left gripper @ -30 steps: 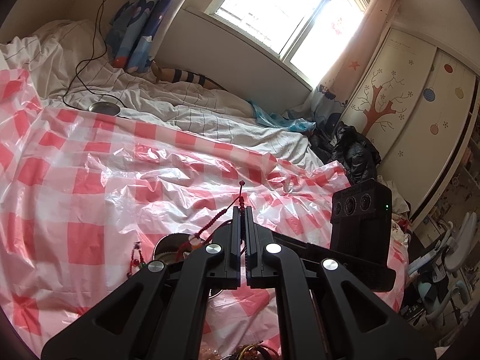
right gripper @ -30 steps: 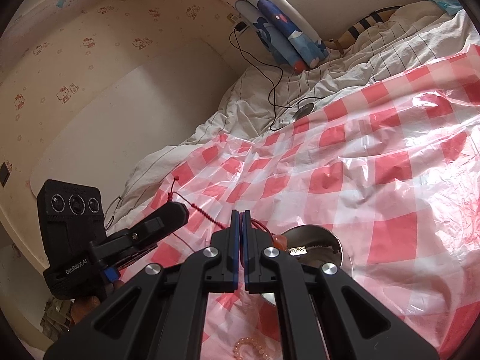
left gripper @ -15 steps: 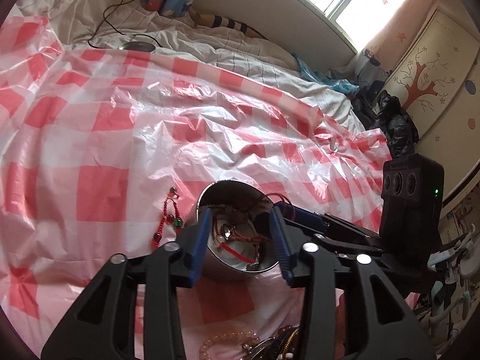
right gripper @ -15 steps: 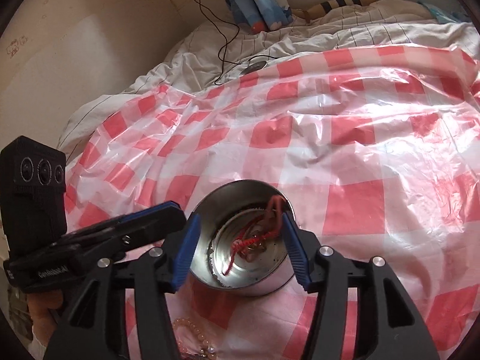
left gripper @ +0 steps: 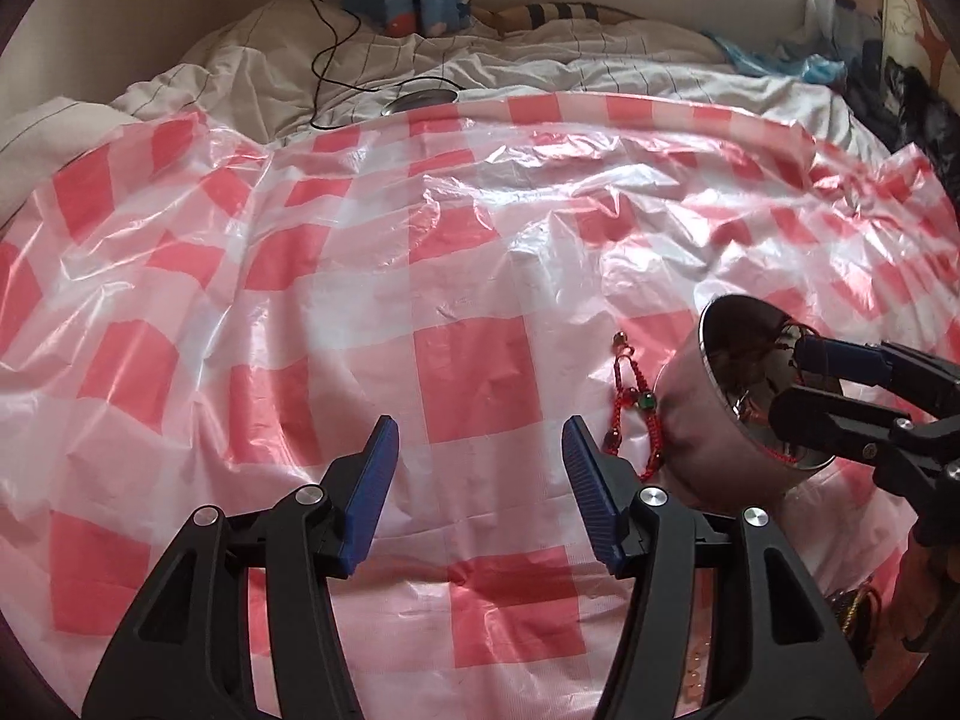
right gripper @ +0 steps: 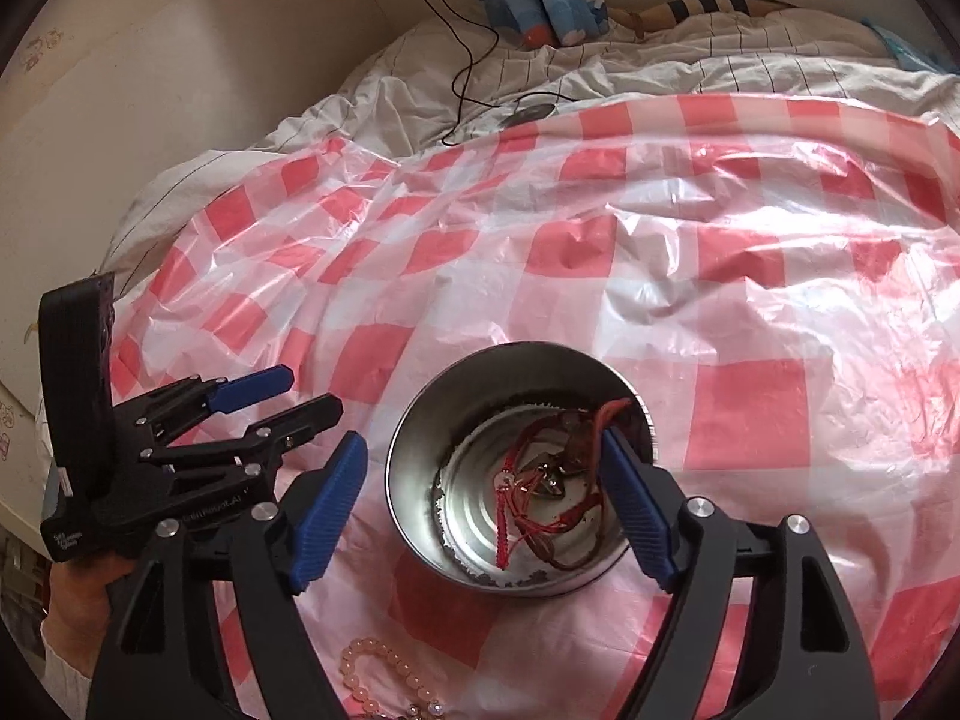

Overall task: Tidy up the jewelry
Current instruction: 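Open both tools to drop the bracelets into the tin, then grasp the red bead bracelet with green beads with the left tool, then lift the red bead bracelet with the left tool while the right tool grasps the gold cord bracelet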

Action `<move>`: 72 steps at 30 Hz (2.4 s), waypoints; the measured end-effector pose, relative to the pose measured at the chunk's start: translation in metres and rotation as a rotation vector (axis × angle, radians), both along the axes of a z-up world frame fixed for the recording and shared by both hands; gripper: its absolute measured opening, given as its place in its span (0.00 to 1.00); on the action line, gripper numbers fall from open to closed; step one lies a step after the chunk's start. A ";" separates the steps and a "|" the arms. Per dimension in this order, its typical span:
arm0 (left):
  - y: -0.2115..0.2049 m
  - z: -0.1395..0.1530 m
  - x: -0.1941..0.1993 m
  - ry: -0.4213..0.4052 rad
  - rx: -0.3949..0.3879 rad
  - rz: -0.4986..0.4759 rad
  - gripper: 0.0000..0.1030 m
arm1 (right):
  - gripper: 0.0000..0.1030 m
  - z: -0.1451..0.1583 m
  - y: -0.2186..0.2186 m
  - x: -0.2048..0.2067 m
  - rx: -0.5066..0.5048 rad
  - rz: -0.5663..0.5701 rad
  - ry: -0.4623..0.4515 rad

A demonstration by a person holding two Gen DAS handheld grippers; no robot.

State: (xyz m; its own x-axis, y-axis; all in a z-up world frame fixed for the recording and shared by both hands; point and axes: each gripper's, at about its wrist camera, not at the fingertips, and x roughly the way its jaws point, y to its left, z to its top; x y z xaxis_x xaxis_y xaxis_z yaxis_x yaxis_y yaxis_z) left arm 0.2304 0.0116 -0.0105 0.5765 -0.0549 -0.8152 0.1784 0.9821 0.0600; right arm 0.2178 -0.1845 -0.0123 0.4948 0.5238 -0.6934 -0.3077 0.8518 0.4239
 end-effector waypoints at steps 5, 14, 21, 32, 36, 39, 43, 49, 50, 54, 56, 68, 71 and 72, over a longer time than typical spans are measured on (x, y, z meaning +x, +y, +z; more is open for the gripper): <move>-0.010 -0.007 0.003 0.012 0.026 -0.032 0.53 | 0.87 -0.004 0.007 0.009 0.161 0.068 0.067; -0.039 -0.029 0.004 0.046 0.086 -0.117 0.54 | 0.87 0.006 -0.020 0.011 0.266 0.046 0.139; -0.039 -0.031 0.002 0.037 0.146 -0.111 0.53 | 0.87 0.007 -0.031 0.010 0.337 0.044 0.158; -0.030 -0.028 0.001 0.066 0.122 -0.129 0.08 | 0.87 0.003 -0.021 0.008 0.389 0.090 0.217; -0.025 -0.026 0.000 0.070 0.105 -0.132 0.07 | 0.87 0.004 -0.025 0.007 0.324 0.091 0.257; -0.017 -0.021 0.000 0.064 0.096 -0.114 0.07 | 0.87 0.005 -0.032 0.003 0.324 0.096 0.272; -0.007 -0.012 -0.001 0.043 0.073 -0.095 0.06 | 0.88 0.008 -0.050 -0.005 0.348 0.064 0.283; -0.003 -0.003 -0.002 0.019 0.052 -0.087 0.07 | 0.88 0.001 -0.060 -0.004 0.427 0.033 0.279; -0.004 -0.002 -0.002 0.016 0.053 -0.088 0.07 | 0.88 0.001 -0.059 -0.004 0.419 0.034 0.275; -0.004 0.003 -0.003 0.008 0.036 -0.098 0.07 | 0.88 0.010 -0.054 -0.008 0.371 0.037 0.234; -0.003 0.006 -0.005 0.000 0.026 -0.101 0.07 | 0.88 0.019 -0.053 -0.015 0.326 0.032 0.193; 0.005 0.022 -0.034 -0.031 -0.087 -0.114 0.07 | 0.88 0.014 -0.068 -0.129 -0.126 -0.058 0.011; 0.008 0.024 -0.046 -0.035 -0.109 -0.109 0.07 | 0.87 0.010 -0.064 -0.137 -0.119 -0.012 -0.012; 0.010 0.024 -0.051 -0.036 -0.119 -0.105 0.07 | 0.85 0.011 -0.059 -0.138 -0.119 0.010 -0.030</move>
State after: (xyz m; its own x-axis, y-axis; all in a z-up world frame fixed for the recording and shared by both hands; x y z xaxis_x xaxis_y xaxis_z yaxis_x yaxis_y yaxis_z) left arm 0.1794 0.0219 0.0138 0.5912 -0.2116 -0.7782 0.2800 0.9588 -0.0480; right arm 0.0798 -0.2435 -0.0009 0.5114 0.4433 -0.7362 -0.3273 0.8926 0.3101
